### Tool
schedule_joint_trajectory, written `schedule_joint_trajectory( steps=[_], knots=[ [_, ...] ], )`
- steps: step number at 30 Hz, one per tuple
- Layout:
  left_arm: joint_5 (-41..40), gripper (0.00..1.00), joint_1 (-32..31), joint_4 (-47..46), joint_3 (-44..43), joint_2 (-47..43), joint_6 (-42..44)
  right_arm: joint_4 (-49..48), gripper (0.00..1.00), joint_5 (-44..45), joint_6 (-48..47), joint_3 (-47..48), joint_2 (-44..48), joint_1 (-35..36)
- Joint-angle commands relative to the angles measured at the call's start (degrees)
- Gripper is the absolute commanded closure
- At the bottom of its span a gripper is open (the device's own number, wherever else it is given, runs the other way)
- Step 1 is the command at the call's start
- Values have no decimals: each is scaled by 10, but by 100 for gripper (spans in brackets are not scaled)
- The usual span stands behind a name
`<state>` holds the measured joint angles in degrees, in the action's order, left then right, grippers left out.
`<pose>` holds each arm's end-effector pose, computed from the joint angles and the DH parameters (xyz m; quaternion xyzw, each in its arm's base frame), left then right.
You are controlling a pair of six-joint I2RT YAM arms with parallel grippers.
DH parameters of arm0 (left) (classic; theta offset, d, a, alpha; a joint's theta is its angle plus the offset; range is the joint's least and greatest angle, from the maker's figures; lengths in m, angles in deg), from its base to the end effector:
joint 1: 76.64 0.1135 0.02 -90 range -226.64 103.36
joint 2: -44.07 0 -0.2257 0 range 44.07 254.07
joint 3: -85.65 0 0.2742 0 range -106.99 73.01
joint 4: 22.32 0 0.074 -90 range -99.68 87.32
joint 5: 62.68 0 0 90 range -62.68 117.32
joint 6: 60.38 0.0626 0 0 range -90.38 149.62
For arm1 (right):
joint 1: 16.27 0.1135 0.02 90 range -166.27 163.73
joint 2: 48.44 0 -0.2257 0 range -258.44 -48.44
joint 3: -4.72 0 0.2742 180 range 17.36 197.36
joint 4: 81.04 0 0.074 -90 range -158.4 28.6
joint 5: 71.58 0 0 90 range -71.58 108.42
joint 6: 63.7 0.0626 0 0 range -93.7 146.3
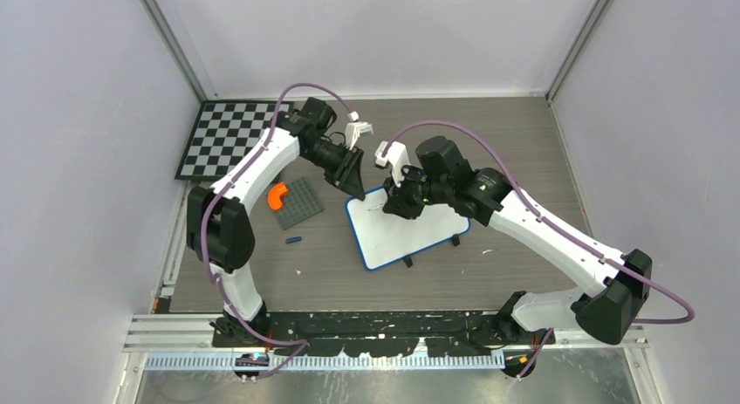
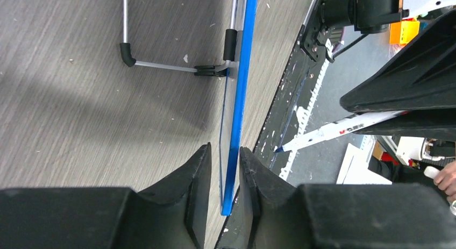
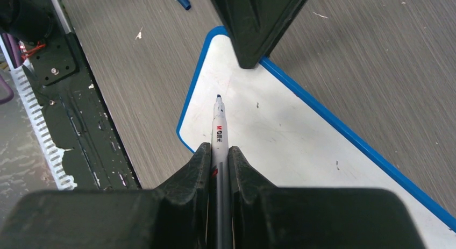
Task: Write a sentence on the whiteboard
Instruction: Hold the whiteboard at the center of the board.
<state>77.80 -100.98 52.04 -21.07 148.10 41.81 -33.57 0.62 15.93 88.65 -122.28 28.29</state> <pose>0.3303 -0.2024 0.2373 0.3444 0.8267 -0.4339 0.0987 0.2241 0.2475 0.2972 -0.4693 0.7542 0.2613 0.3778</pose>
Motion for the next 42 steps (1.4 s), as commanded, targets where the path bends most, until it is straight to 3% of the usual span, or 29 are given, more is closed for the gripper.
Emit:
schedule_joint_trajectory(
  steps=[1,6,13,19,34,42],
  knots=[
    [7,76,4,-25,3,-32,-11,-27,100,12,1,7,-5,14],
    [13,83,4,-28,1,-24,-14,-32,100,26,-4,13,-17,23],
    [10,73,3,-26,2,-19,-12,-42,100,36,-7,14,-33,43],
    [7,72,-2,-24,-1,-6,-9,-44,100,38,-3,26,-38,45],
    [7,100,-12,-19,-7,7,-9,-65,100,60,14,23,-45,44],
    [9,100,-13,-23,-2,7,-12,-69,100,51,25,28,-52,45]
  ],
)
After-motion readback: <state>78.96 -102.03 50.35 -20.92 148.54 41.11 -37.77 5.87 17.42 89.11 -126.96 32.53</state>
